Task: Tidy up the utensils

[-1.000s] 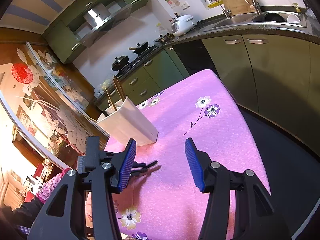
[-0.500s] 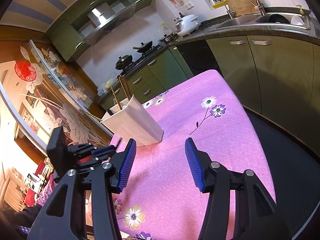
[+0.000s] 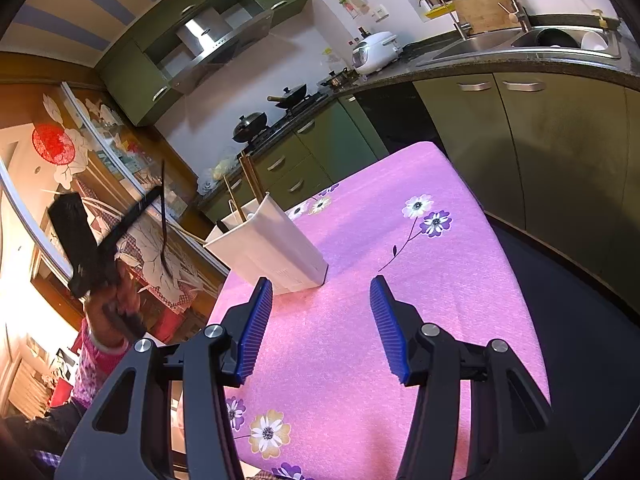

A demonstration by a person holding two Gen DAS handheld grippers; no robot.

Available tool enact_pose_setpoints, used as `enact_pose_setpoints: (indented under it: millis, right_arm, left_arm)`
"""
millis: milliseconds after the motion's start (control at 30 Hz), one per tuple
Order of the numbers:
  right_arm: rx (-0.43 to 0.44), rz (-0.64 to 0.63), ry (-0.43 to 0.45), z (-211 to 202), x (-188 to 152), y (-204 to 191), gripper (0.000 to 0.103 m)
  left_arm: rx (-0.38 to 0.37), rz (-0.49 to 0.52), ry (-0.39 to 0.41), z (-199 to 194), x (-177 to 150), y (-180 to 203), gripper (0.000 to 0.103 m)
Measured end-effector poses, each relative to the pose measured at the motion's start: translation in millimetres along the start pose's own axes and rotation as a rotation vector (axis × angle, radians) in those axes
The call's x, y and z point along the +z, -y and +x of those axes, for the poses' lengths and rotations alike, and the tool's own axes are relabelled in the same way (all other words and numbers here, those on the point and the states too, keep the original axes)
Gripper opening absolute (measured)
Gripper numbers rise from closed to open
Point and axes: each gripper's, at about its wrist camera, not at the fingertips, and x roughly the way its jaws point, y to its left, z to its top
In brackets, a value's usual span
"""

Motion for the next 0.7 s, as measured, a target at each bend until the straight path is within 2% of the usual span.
enact_pose_setpoints:
  millis: [100,233,433,633,700]
  right_arm:
    - [-0.001,0.008,0.004,-2.3,0.2,5.6,0.051]
    - [0.001,0.016,0.006,-2.7,0.2,10.6,0.051]
    - [0.004,0.017,0.0,1.8,0.4,12.5,0.051]
    - [-0.009,0.008,0.003,5.1,2.6,10.7,0.051]
    - [-0.013,0.006,0.002,7.3,2.7,9.1,0.051]
  left_arm:
    - [0.044,-0.073,0.075,14.1,15.1,-11.9,0.012]
    - [0.085,-0.14,0.133,33.5,18.6,-21.7,0.012]
    - [0.161,-0.173,0.135,69.6,2.2,-28.3,0.012]
    - [0.23,-0.177,0.105,82.5,-15.1,-36.5,0.012]
    - [0.227,-0.163,0.102,82.4,-16.4,-35.3,0.012]
